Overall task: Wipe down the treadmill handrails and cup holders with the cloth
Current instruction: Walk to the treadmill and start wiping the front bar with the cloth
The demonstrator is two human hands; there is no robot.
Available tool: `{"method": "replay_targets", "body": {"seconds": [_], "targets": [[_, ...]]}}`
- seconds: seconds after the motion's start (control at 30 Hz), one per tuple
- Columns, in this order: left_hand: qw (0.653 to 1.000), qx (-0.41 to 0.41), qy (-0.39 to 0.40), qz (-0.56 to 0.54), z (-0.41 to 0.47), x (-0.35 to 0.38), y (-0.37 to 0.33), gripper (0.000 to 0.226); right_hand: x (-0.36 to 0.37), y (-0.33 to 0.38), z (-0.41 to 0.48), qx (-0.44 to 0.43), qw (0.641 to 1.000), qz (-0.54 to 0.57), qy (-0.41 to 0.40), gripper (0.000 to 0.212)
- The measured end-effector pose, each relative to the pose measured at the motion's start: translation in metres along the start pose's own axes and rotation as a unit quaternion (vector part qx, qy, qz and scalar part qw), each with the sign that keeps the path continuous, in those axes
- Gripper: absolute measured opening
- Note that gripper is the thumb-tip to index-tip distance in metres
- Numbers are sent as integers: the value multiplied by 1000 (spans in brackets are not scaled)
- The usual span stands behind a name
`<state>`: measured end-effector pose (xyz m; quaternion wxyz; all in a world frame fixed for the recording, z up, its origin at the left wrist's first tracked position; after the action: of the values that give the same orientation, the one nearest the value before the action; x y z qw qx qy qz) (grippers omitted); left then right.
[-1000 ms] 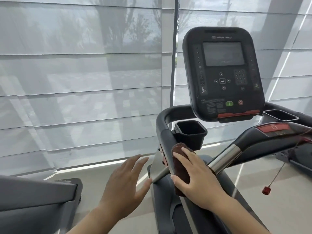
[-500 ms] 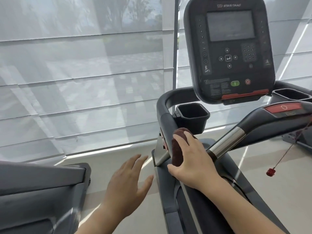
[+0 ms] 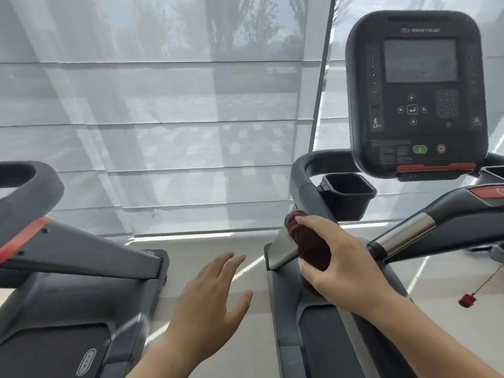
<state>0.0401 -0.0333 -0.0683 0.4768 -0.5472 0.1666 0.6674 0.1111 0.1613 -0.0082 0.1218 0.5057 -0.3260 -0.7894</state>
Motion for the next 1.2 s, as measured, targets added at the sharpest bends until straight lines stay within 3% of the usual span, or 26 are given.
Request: {"method": "replay_targets", "body": {"seconds": [0.2,0.57,0.87,1.2], "targets": [[998,-46,-33,5,-89,-52,28,70,51,79,-44,-35,992,59,105,63],[986,-154,-55,40,-307,-140,61,71,160,194,-188,-25,970,109,214,54],[974,-215,-43,50,-426,-162,59,74,226,235,-294,21,952,157,263,55],[979,-196,-42,35,-456,-161,11,51,202,247,-357,9,954,179,241,56]]}}
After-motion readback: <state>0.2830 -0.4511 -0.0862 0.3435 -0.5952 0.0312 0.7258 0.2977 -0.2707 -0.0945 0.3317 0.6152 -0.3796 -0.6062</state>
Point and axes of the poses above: each hand's wrist, its own z-axis towards the middle knuckle, its own x-axis out of the palm, y = z × x, the point moved 5 cm from there along z, towards the middle knuckle, and after that the axes turned 14 degrees about x, right-handed, at the moved point
